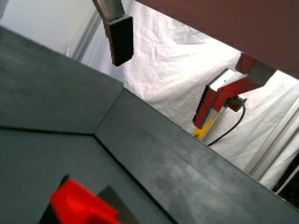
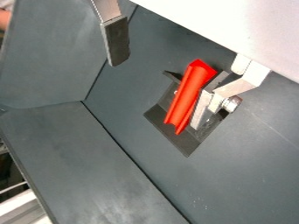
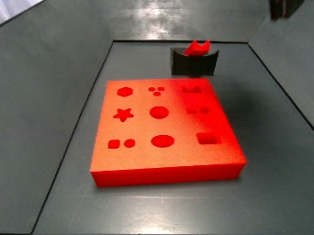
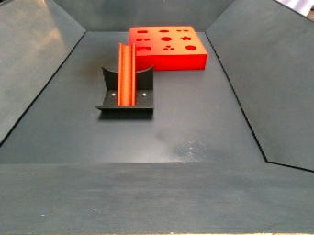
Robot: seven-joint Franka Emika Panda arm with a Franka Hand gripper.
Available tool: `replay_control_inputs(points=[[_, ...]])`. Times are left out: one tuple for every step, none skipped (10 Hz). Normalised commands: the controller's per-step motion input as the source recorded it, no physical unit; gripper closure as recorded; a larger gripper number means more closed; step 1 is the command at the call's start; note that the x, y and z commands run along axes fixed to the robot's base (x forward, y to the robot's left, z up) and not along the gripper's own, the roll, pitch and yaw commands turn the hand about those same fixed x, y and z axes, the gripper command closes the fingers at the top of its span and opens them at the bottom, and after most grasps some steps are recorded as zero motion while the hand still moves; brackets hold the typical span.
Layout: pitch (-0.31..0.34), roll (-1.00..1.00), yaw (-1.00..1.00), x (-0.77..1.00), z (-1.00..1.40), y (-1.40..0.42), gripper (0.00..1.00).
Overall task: Pick up the arch object. Move up. Place the arch object on the fixture. Regrasp the arch object. Move to above the board. Insert the arch object.
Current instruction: Regrasp the arch object.
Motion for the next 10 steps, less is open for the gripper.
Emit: replay_control_inputs(points=[[-0.116,0.14,0.05,0.05,-1.0,0.03,0.0],[-0.125,0.1,0.02,0.05,-1.0,0.03,0.0],[-0.124,0.09,0.0,0.06,-1.0,0.03,0.0],[-0.114,0.07,-0.03,0.06,-1.0,0.03,0.0],[-0.107,0.06,-0.04,0.06,-1.0,0.03,0.0],[-0.084,0.05,-0.06,0.06,-1.0,0.03,0.0],[-0.075,0.04,-0.06,0.07,-1.0,0.02,0.0],[-0.044,0.04,-0.06,0.06,-0.81,0.01,0.0],[-0.032,0.04,-0.06,0.06,-0.7,0.01,0.0],[-0.009,0.05,-0.04,0.06,-0.48,0.0,0.0]])
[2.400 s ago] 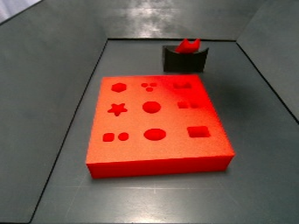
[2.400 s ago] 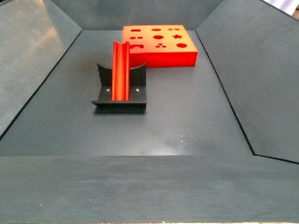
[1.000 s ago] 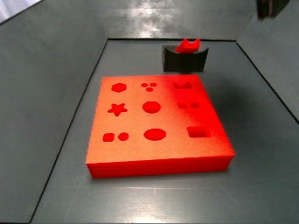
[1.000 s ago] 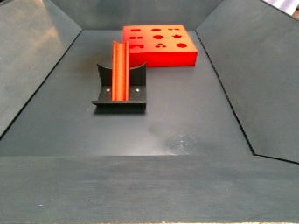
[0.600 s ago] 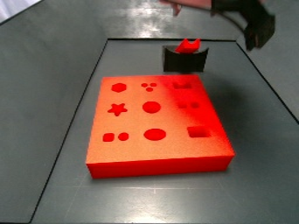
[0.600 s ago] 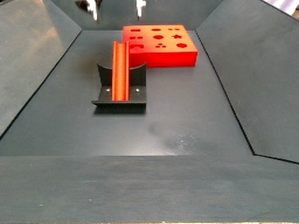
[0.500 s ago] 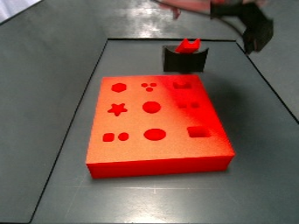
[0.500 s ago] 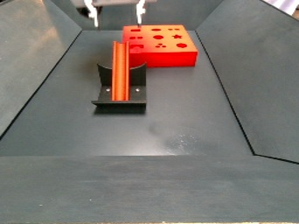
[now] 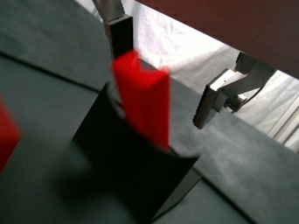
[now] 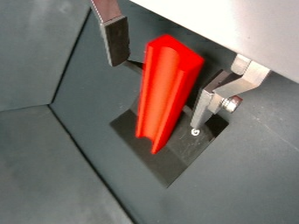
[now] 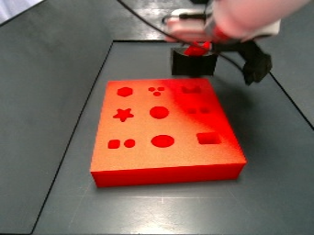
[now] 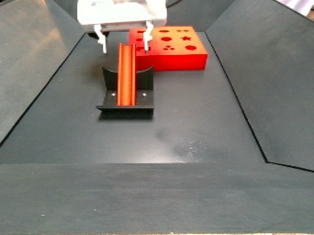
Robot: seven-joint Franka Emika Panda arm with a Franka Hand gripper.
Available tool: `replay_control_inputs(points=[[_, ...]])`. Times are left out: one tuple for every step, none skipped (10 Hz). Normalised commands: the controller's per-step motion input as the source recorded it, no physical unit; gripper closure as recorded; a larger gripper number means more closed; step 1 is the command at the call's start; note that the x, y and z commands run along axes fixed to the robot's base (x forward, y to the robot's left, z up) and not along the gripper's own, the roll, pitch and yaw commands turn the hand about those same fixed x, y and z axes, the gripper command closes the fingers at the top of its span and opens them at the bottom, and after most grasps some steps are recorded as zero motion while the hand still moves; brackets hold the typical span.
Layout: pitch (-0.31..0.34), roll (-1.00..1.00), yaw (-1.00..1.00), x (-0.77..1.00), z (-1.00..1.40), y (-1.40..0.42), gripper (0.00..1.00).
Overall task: Pick up the arch object. Move up. Place the arch object on the fixture. Regrasp the arch object. Move to above the board. Insert the arch object.
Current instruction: Regrasp the arch object, then move to above the board.
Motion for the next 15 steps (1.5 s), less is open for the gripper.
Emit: replay_control_inputs(points=[[0.01,0.05,-0.03,0.06,-0.32,0.0,0.0],[0.0,0.0,0.0,0.0,0.0,0.0,1.0],[0.45,-0.23,-0.04,0.17,1.0,0.29,1.0],[0.445,-0.24,-0.01,0.17,1.0,0.29,1.0],[0.428,-0.23,0.06,0.16,1.0,0.28,1.0],[0.35,-0.15,0.18,0.15,1.0,0.26,1.0],[0.276,-0.08,0.25,0.15,1.0,0.25,1.0],[0.224,-0.06,0.27,0.15,1.0,0.24,1.0],[0.182,-0.05,0.28,0.15,1.0,0.23,1.0],[0.099,-0.02,0.27,0.15,1.0,0.21,1.0],[0.045,-0.02,0.25,0.14,1.0,0.21,1.0],[-0.013,-0.02,0.21,0.13,1.0,0.19,1.0],[-0.032,-0.02,0.19,0.13,1.0,0.18,1.0],[-0.046,-0.02,0.12,0.12,1.0,0.15,1.0],[-0.047,-0.02,0.09,0.11,1.0,0.14,1.0]])
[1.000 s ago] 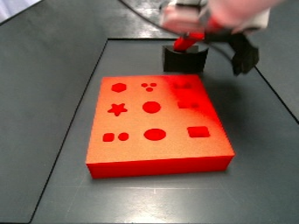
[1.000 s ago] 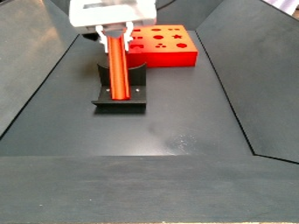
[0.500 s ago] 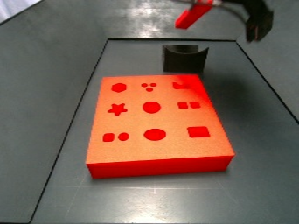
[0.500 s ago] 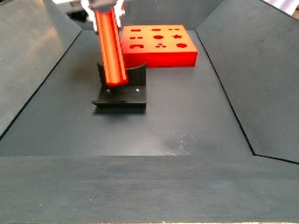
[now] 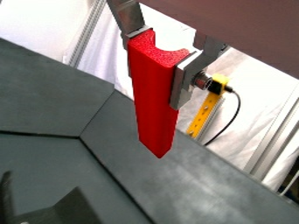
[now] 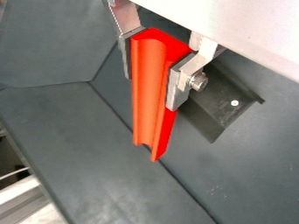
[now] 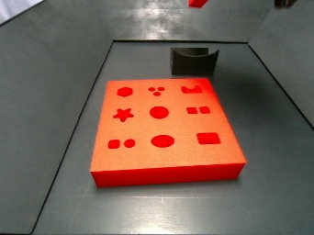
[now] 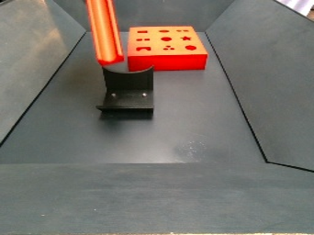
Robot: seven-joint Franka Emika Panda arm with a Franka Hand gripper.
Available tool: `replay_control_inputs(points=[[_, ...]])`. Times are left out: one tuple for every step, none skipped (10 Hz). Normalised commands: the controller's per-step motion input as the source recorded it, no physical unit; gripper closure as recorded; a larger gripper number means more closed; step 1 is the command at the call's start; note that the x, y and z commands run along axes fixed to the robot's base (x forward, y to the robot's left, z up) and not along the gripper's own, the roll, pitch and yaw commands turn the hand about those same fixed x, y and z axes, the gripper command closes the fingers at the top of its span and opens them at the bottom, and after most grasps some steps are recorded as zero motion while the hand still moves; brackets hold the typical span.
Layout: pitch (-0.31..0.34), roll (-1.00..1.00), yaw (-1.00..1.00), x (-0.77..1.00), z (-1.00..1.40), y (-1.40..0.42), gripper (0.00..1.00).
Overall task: Pick up the arch object. Move up. Place the arch object on the fixture. Regrasp the arch object. Move to above the board. Insert the arch object.
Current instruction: Move to above the board.
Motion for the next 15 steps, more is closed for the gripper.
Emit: replay_control_inputs(points=[[-0.033,-0.03,0.05,0.1,1.0,0.12,1.0],[-0.017,-0.03,0.02,0.09,1.0,0.11,1.0],[0.007,-0.03,0.01,0.08,1.0,0.09,1.0],[0.036,-0.04,0.0,0.07,0.94,0.07,1.0],[0.07,-0.04,0.0,0.05,0.72,0.03,1.0],[0.093,-0.05,0.01,0.03,0.55,0.01,1.0],[0.117,-0.05,0.02,0.02,0.39,0.0,1.0],[0.136,-0.06,0.04,0.02,0.23,-0.01,1.0],[-0.137,-1.0,-0.08,-0.63,0.02,-1.0,1.0],[-0.157,-1.0,-0.07,-0.64,0.03,-1.0,1.0],[-0.179,-1.0,-0.08,-0.68,0.03,-1.0,1.0],[-0.195,-1.0,-0.08,-0.69,0.02,-1.0,1.0],[-0.22,-1.0,-0.08,-0.71,0.02,-1.0,1.0],[-0.233,-1.0,-0.09,-0.73,0.02,-1.0,1.0],[-0.252,-1.0,-0.1,-0.77,0.02,-1.0,1.0]])
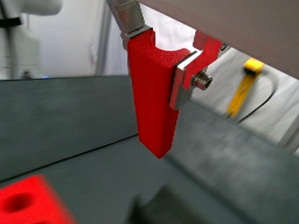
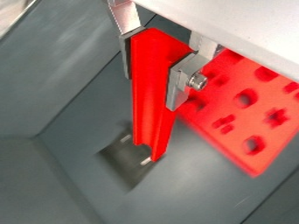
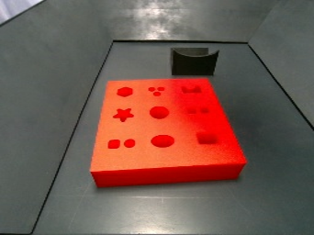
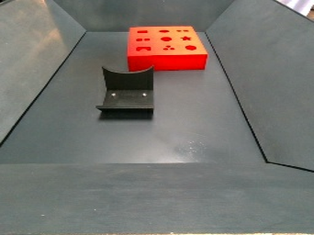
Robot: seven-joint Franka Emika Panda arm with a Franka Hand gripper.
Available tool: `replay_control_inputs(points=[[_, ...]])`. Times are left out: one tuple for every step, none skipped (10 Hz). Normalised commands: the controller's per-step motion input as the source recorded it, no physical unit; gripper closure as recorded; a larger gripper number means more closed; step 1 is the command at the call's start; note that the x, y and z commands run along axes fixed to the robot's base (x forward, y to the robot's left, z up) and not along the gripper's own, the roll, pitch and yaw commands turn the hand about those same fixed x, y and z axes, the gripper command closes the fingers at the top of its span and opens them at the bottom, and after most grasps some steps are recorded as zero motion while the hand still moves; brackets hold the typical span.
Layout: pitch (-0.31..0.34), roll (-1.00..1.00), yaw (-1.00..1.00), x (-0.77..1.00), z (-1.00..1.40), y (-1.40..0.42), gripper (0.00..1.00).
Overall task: Pick up the arch object. Move up. Place the arch object on the fixture. Regrasp the arch object. Move to above the board. Insert the arch object.
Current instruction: Move to above the board, then insert the arch object.
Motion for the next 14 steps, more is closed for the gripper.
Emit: replay_control_inputs(points=[[-0.258,-1.0,-0.11,-0.78,0.02,-1.0,1.0],[-0.278,-1.0,-0.12,-0.83,0.02,-1.0,1.0],[-0.293,-1.0,-0.13,-0.87,0.01,-1.0,1.0],[-0.322,-0.99,-0.13,-0.71,0.01,-0.74,1.0],[-0.239,-0.71,-0.09,-0.42,0.0,-0.37,1.0],[-0.164,-0.51,-0.06,-0.27,0.0,-0.21,1.0],[-0.098,-0.35,-0.04,-0.16,0.0,-0.12,1.0],[-0.054,-0.23,-0.03,-0.09,0.0,-0.08,1.0],[0.01,0.0,0.0,0.0,0.0,0.0,1.0],[0.0,0.0,0.0,0.0,-0.06,0.0,1.0],[-0.034,-0.12,-0.06,0.19,-0.31,0.0,1.0],[-0.101,-0.14,-0.05,0.22,-0.36,0.04,1.0],[-0.057,-0.03,0.0,0.42,-0.57,0.21,1.0],[0.0,0.0,0.04,0.58,-0.66,0.39,1.0]])
